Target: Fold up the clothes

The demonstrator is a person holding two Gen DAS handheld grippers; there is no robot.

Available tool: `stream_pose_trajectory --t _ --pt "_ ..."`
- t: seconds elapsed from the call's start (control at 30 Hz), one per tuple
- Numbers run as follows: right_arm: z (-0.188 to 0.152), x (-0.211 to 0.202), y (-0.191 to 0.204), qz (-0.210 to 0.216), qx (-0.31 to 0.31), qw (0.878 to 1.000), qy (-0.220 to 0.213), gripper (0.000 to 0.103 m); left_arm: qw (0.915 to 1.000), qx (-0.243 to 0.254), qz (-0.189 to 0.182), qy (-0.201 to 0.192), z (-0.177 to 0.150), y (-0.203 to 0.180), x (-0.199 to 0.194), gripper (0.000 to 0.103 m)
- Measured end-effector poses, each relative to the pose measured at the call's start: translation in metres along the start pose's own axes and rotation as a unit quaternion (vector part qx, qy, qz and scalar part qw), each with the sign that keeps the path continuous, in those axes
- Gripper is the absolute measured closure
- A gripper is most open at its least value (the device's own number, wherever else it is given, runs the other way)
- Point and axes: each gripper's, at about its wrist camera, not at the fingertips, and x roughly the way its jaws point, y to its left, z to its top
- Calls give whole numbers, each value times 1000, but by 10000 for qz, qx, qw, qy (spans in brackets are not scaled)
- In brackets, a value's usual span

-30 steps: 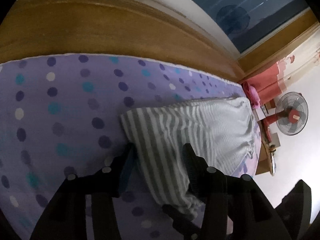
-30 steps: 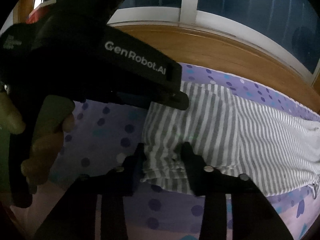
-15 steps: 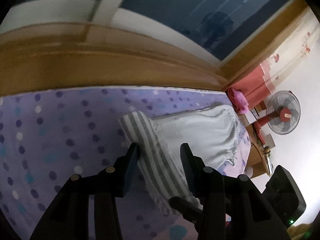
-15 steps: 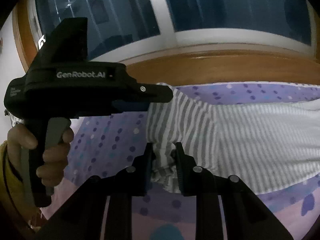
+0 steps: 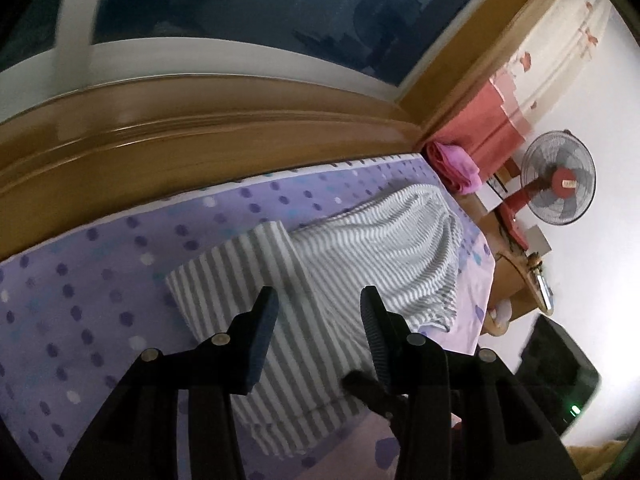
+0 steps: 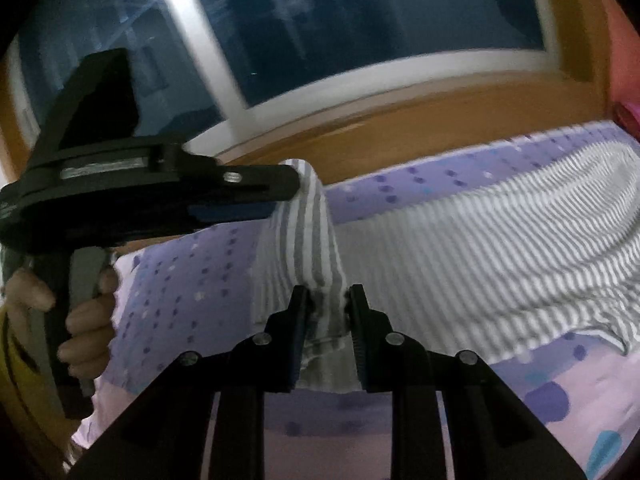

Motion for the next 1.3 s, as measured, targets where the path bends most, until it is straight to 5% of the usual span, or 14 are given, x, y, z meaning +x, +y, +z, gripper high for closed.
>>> stream_pose_trajectory --t 0.33,0.47,0.5,0.67,0.7,0.73,0.77,0.87,1.0,1.1,1.3 --pt "9 24 -93 296 1322 9887 634 81 9986 -401 295 174 -36 18 -6 60" --pt "34 19 -101 475 1211 9899 558 47 9961 -799 91 352 -64 31 -1 60" --pt "41 22 -100 578 1165 9897 590 45 9953 -882 86 396 -68 31 3 60" --pt "66 70 -75 1076 491 9830 1406 45 9916 -1153 166 564 -83 32 24 60" --pt "65 79 -67 1006 262 9824 1554 47 9901 -1258 135 604 -87 33 28 63" --pt "64 87 -59 910 29 9821 1651 53 9884 -1381 123 626 -92 32 31 81" --pt "62 94 -51 765 -199 9821 1709 69 9898 -1251 270 623 -96 24 31 83" --pt "61 108 -45 372 -410 9842 1683 71 9921 -831 677 650 -103 2 29 87" --pt "64 109 -55 484 -336 9837 1701 71 9896 -949 452 986 -119 -6 36 103" --pt "68 103 -61 537 -306 9840 1671 71 9896 -907 443 1026 -130 -14 33 103" --pt "60 48 -44 453 -1053 9863 1186 68 9950 -792 549 272 -107 -12 -11 90"
